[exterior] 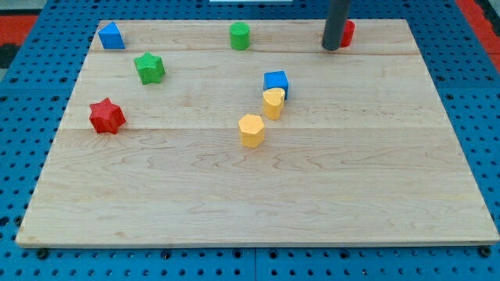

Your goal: Place the green star above the red star

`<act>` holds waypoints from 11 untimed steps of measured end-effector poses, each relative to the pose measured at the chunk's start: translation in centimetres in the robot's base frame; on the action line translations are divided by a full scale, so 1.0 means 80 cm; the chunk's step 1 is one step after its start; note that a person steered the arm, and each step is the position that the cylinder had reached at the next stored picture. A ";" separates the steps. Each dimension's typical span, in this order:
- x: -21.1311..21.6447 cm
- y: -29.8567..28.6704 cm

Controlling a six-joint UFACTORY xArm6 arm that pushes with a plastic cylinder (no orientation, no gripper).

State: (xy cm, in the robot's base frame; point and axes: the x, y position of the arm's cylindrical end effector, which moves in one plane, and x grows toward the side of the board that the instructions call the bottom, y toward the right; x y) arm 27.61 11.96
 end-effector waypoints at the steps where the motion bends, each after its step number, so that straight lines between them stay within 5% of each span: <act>1: 0.019 -0.075; 4: 0.019 -0.311; 6: 0.044 -0.405; 10: 0.041 -0.416; 11: 0.006 -0.395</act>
